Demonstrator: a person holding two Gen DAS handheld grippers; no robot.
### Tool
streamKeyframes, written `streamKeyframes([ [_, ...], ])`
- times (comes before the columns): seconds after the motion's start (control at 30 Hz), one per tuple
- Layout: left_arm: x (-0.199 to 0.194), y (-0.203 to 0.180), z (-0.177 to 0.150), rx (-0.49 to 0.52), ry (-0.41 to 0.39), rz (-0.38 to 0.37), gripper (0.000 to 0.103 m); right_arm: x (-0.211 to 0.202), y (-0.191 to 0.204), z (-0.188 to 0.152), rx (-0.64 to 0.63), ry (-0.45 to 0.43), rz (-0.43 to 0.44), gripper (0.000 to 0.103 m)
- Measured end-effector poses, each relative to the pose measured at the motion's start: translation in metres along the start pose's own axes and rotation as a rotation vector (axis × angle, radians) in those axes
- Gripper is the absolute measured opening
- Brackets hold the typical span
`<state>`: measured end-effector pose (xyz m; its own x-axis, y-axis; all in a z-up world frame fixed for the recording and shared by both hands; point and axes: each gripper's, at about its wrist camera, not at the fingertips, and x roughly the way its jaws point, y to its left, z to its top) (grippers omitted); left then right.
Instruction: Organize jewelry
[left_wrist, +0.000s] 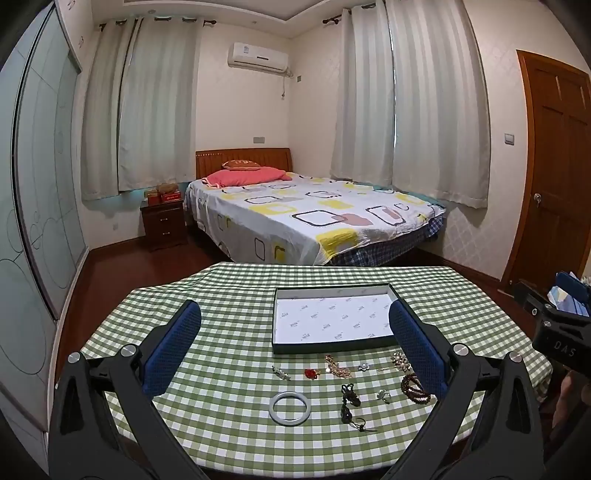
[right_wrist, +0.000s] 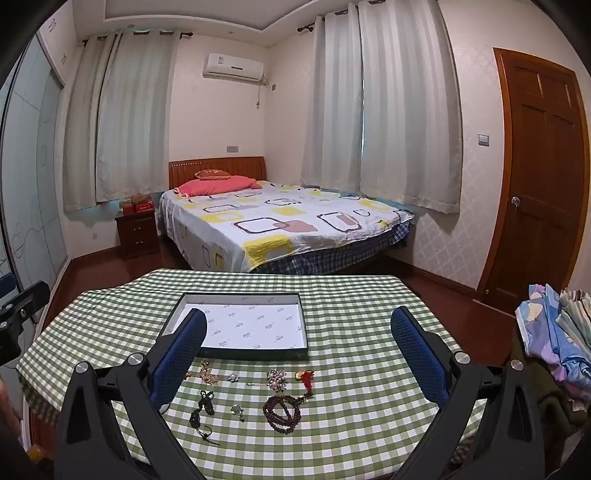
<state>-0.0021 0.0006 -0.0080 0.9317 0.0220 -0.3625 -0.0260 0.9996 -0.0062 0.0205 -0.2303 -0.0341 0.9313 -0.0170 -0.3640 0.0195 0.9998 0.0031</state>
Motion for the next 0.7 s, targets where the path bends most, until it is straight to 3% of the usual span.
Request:
streamKeyframes([
  [0.7, -0.002, 0.002, -0.001, 0.010, 0.001, 0.008, 0.099, -0.007, 0.002, 0.009, 0.000, -0.007, -0.019, 0.097],
])
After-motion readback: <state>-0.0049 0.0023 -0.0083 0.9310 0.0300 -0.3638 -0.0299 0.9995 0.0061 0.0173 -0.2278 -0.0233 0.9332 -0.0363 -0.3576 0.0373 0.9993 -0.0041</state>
